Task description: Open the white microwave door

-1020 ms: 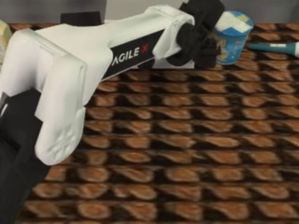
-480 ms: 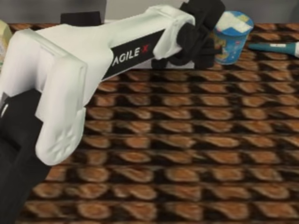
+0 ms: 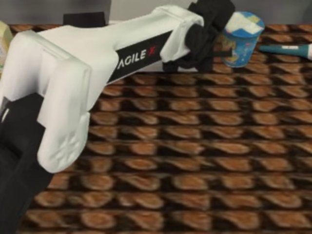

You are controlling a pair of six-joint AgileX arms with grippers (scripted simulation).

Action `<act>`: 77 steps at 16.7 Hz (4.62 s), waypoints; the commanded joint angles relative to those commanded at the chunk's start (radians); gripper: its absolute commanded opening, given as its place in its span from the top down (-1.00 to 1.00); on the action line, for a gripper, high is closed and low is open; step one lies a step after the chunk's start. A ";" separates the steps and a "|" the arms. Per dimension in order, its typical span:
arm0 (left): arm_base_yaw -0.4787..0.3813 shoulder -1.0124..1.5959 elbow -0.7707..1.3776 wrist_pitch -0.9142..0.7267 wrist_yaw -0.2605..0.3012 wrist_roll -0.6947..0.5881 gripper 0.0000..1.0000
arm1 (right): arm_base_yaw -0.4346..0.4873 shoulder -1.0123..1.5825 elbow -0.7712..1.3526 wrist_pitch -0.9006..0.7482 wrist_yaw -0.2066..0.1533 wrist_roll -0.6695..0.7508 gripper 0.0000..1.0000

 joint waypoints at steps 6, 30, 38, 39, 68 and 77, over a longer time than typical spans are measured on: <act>-0.038 -0.039 -0.078 0.003 0.005 -0.003 1.00 | 0.000 0.000 0.000 0.000 0.000 0.000 -1.00; -0.033 -0.110 -0.195 0.074 -0.021 -0.030 1.00 | 0.000 0.000 0.000 0.000 0.000 0.000 -1.00; -0.040 -0.103 -0.198 0.077 -0.012 -0.033 1.00 | 0.000 0.000 0.000 0.000 0.000 0.000 -1.00; -0.039 -0.109 -0.209 0.083 -0.010 -0.026 1.00 | 0.000 0.000 0.000 0.000 0.000 0.000 -1.00; -0.031 -0.158 -0.284 0.131 0.008 0.016 1.00 | 0.000 0.000 0.000 0.000 0.000 0.000 -1.00; -0.027 -0.207 -0.370 0.188 0.041 0.066 1.00 | 0.000 0.000 0.000 0.000 0.000 0.000 -1.00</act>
